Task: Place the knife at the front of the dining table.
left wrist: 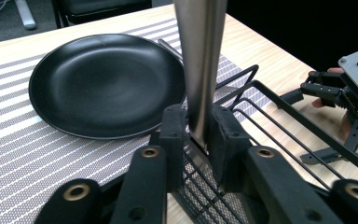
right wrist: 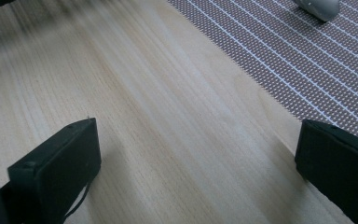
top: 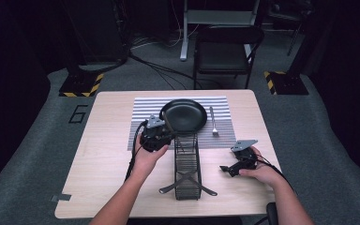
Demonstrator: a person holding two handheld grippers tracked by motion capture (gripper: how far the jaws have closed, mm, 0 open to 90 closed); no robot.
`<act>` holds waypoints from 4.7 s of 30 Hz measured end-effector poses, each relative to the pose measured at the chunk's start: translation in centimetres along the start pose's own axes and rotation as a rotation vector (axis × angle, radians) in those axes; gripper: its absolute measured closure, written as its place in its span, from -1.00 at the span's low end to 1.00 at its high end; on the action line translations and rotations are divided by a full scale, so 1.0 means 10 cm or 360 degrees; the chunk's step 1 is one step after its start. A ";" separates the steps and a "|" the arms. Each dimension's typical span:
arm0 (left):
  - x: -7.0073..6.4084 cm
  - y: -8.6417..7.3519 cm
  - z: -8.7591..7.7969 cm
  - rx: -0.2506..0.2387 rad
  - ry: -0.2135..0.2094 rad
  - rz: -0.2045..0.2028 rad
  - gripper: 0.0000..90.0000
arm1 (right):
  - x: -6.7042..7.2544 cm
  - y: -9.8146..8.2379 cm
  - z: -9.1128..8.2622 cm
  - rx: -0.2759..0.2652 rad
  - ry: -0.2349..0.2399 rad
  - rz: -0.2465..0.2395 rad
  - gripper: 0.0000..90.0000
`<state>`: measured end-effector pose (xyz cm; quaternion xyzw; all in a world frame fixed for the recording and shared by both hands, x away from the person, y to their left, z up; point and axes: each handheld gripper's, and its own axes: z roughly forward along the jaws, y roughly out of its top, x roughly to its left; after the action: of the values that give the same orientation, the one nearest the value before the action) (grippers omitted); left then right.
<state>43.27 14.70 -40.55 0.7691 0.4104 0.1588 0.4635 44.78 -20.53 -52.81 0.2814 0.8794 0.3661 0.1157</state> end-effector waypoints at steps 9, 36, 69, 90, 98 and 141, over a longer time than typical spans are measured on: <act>-0.01 0.00 0.01 -0.0025 -0.0006 0.0011 0.78 | 0.00 0.00 0.00 0.0000 0.0000 0.0000 -1.00; -0.17 0.18 0.04 0.0015 -0.0041 0.0127 0.81 | 0.00 0.00 0.00 0.0000 0.0001 -0.0001 -1.00; -0.22 0.63 -0.45 -0.0017 -0.0027 0.0169 0.81 | 0.00 0.00 0.00 -0.0001 0.0001 -0.0003 -1.00; -0.15 0.86 -0.81 -0.0063 0.0008 0.0184 0.81 | 0.00 0.00 0.00 -0.0002 0.0000 -0.0001 -1.00; -0.01 0.85 -0.91 -0.0088 0.0063 0.0154 0.81 | 0.00 0.00 0.00 -0.0001 0.0000 0.0000 -1.00; 0.88 0.07 -0.61 0.0011 0.0397 -0.0050 0.81 | 0.00 0.00 0.00 0.0000 0.0000 -0.0002 -1.00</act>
<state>45.27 24.94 -37.98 0.7384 0.4775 0.2446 0.4086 44.80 -20.53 -52.82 0.2809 0.8795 0.3662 0.1159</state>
